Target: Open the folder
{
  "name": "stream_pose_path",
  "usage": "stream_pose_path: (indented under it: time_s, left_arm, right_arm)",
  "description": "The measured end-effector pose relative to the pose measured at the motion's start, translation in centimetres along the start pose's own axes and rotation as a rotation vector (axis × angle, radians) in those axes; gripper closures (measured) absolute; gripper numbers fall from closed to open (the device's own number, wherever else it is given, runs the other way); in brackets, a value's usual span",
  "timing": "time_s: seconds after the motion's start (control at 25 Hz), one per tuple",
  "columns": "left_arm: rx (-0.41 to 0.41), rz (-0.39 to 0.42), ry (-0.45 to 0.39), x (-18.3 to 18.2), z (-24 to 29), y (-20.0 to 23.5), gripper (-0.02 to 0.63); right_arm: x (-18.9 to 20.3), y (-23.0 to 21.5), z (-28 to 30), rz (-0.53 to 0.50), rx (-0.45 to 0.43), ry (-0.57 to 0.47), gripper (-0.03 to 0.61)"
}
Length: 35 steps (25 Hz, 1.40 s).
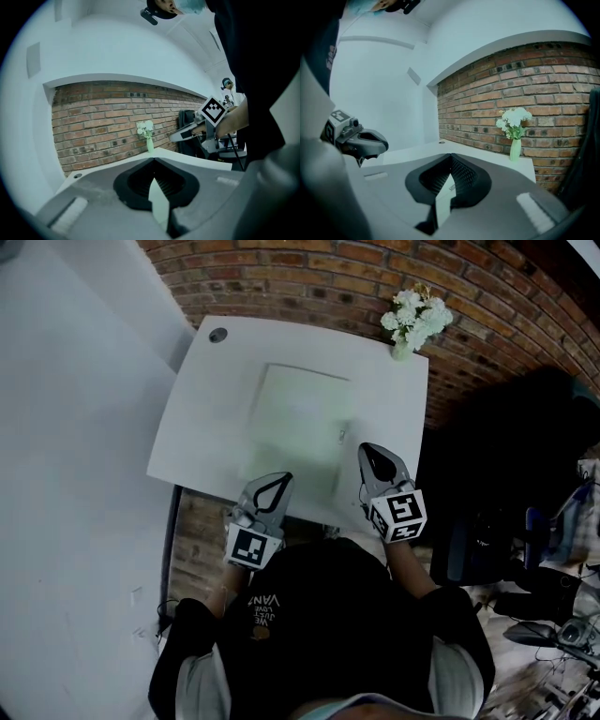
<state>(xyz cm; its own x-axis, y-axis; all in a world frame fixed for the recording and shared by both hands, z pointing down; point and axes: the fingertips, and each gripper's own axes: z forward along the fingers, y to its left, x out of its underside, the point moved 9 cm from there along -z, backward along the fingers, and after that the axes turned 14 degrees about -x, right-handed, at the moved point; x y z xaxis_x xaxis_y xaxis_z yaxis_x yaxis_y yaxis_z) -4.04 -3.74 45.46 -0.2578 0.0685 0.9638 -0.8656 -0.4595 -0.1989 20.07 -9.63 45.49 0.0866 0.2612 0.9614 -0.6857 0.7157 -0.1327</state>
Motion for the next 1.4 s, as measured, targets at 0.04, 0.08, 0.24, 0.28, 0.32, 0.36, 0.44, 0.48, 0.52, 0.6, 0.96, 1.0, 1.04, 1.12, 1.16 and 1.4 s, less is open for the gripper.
stream_pose_path:
  time_s: [0.04, 0.08, 0.24, 0.28, 0.32, 0.36, 0.44, 0.48, 0.52, 0.6, 0.96, 1.0, 1.04, 1.12, 1.16, 1.4]
  left_arm:
    - [-0.009, -0.002, 0.002, 0.1, 0.1, -0.1, 0.614]
    - [-0.018, -0.003, 0.005, 0.2, 0.2, -0.1, 0.614]
    - [-0.04, 0.0, 0.03, 0.3, 0.5, -0.7, 0.614]
    - [-0.044, 0.001, 0.033, 0.4, 0.6, -0.9, 0.614]
    - [-0.048, 0.001, 0.036, 0.4, 0.6, -1.0, 0.614]
    - [-0.051, -0.001, 0.039, 0.4, 0.7, -1.2, 0.614]
    - [-0.055, 0.0, 0.044, 0.5, 0.8, -1.5, 0.614]
    - [-0.056, 0.002, 0.048, 0.6, 0.8, -1.7, 0.614]
    - [-0.056, 0.005, 0.053, 0.7, 0.9, -1.8, 0.614]
    - [-0.057, 0.009, 0.065, 0.9, 1.0, -2.2, 0.614]
    - [-0.031, 0.043, 0.135, 2.7, 1.4, -4.1, 0.614]
    - [-0.024, 0.048, 0.141, 2.9, 1.5, -4.4, 0.614]
    - [-0.016, 0.051, 0.147, 3.0, 1.6, -4.6, 0.614]
    - [-0.005, 0.053, 0.154, 3.3, 1.7, -5.0, 0.609]
    - [-0.003, 0.052, 0.156, 3.5, 1.7, -5.1, 0.609]
    - [0.016, 0.087, 0.163, 5.1, 1.9, -5.4, 0.607]
  right_arm:
    - [0.1, -0.3, 0.2, -0.001, -0.008, 0.004, 0.58]
    - [0.2, -0.5, 0.5, 0.0, -0.016, 0.008, 0.58]
    - [0.5, -1.5, 1.1, -0.003, -0.046, 0.026, 0.58]
    - [0.6, -1.7, 1.2, -0.005, -0.052, 0.032, 0.58]
    - [0.6, -1.9, 1.4, -0.008, -0.058, 0.037, 0.58]
    - [0.7, -2.1, 1.5, -0.01, -0.063, 0.041, 0.58]
    - [0.8, -2.5, 1.9, -0.013, -0.074, 0.05, 0.58]
    - [1.0, -2.7, 2.1, -0.015, -0.078, 0.056, 0.58]
    - [1.1, -2.9, 2.3, -0.016, -0.082, 0.062, 0.58]
    - [1.4, -3.3, 2.7, -0.019, -0.094, 0.076, 0.58]
    - [3.8, -4.1, 4.7, -0.02, -0.159, 0.157, 0.58]
    - [4.1, -4.2, 4.8, -0.017, -0.164, 0.166, 0.58]
    - [4.4, -4.4, 5.0, -0.014, -0.167, 0.175, 0.58]
    - [5.0, -4.7, 5.4, -0.01, -0.17, 0.191, 0.58]
    - [5.3, -4.7, 5.6, -0.008, -0.172, 0.198, 0.58]
    - [6.7, -4.7, 6.5, -0.01, -0.194, 0.249, 0.58]
